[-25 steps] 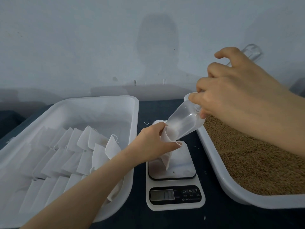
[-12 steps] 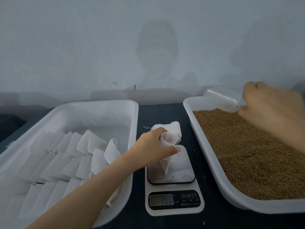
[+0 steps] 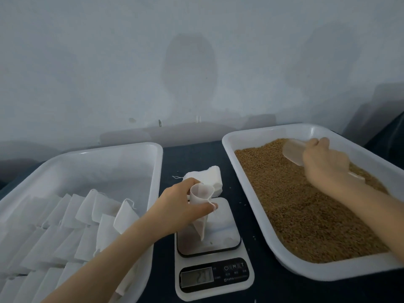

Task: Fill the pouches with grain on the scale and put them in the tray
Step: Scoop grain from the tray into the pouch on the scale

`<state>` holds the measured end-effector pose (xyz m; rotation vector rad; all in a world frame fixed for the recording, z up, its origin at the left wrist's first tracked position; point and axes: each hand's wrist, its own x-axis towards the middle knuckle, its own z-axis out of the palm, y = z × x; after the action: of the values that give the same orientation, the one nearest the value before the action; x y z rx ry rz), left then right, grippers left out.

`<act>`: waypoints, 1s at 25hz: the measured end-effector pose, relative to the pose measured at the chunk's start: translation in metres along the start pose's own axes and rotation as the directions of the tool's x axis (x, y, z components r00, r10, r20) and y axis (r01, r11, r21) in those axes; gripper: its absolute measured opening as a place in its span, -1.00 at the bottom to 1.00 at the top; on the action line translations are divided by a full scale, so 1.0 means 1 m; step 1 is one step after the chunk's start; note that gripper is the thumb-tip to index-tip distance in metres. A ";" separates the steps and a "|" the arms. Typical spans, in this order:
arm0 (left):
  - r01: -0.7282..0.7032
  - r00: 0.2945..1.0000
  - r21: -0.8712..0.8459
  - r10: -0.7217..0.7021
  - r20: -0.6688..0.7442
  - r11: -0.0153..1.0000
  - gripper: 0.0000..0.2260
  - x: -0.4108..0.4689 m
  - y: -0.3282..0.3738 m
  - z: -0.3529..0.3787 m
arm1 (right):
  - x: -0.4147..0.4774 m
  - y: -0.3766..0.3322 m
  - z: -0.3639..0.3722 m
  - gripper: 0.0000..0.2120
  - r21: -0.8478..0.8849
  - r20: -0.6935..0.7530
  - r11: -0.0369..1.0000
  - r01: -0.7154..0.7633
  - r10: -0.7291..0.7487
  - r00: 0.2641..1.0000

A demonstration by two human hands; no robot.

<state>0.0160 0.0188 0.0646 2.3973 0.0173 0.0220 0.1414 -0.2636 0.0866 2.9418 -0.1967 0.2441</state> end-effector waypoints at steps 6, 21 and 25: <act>0.018 1.000 -0.034 -0.018 -0.004 0.999 -0.59 0.000 -0.001 0.001 | 0.025 -0.012 0.012 -0.53 0.049 0.037 0.998 0.028 -0.030 0.999; 0.024 1.000 -0.022 -0.023 0.011 0.999 -0.56 -0.002 0.004 0.000 | 0.021 -0.026 0.022 -0.79 0.363 0.009 0.910 0.202 -0.220 0.976; 0.023 1.000 -0.019 -0.023 0.010 1.000 -0.55 -0.002 0.004 -0.001 | 0.026 -0.013 0.021 -0.80 0.348 0.014 0.920 0.181 -0.198 0.980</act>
<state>0.0137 0.0163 0.0679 2.3780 0.0399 0.0003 0.1714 -0.2584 0.0682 3.2880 0.1421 0.1953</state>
